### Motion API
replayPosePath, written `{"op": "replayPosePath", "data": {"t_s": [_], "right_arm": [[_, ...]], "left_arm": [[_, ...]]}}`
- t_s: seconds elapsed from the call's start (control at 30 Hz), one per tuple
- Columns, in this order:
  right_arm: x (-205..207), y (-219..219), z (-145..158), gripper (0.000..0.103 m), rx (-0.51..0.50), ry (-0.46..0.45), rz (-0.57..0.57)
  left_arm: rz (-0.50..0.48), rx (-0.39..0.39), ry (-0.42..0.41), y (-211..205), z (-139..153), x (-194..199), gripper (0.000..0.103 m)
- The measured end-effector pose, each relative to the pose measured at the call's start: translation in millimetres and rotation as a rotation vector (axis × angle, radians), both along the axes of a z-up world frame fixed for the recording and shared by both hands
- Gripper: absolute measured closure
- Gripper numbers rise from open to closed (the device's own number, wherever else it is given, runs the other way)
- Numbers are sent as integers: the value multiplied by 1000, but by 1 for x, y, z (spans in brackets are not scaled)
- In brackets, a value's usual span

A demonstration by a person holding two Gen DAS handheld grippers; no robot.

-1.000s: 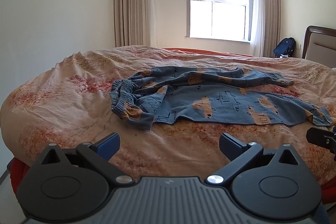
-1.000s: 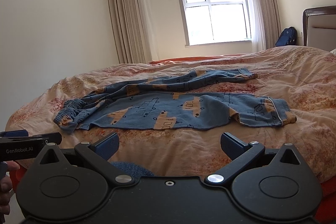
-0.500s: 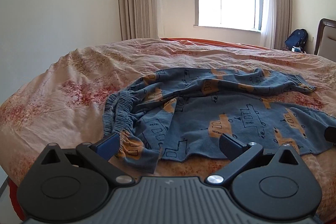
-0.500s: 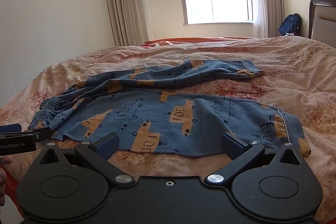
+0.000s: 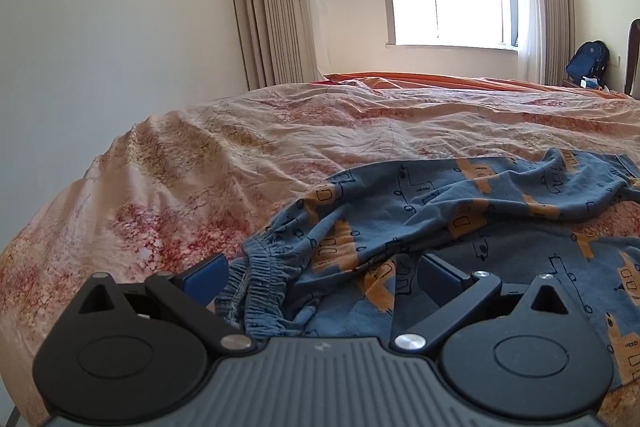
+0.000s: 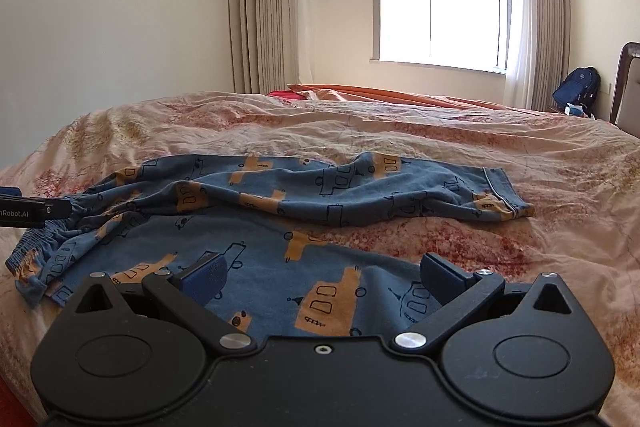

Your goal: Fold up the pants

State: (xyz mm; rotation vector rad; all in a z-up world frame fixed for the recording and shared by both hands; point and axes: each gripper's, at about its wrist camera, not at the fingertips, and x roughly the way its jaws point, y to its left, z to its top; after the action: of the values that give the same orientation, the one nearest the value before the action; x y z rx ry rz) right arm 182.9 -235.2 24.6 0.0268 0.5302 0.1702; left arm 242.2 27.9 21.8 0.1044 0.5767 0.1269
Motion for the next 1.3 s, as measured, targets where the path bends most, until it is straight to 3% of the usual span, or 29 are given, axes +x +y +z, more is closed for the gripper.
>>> {"op": "replayPosePath", "data": {"t_s": [0.23,0.4,0.57,0.77,0.9,1.03,1.2,1.3], "right_arm": [[43,-3,-3,0,22,-77,67],[73,2,-5,0,-52,-115,134],[107,6,-10,0,-94,-73,208],[166,5,-19,0,-15,37,308],[210,10,-22,0,-25,64,389],[253,21,-23,0,-85,106,475],[292,37,-25,0,-79,145,505],[305,44,-31,1,-70,179,553]], "left_arm": [[-23,58,16,-5,-13,49,0],[-43,82,21,-3,-17,70,0],[-85,111,31,2,-19,89,0],[-202,88,63,32,-21,128,0],[-266,100,55,54,-21,152,0],[-359,75,60,70,-22,176,0],[-500,58,92,66,-26,194,0],[-583,6,114,63,-25,201,5]]}}
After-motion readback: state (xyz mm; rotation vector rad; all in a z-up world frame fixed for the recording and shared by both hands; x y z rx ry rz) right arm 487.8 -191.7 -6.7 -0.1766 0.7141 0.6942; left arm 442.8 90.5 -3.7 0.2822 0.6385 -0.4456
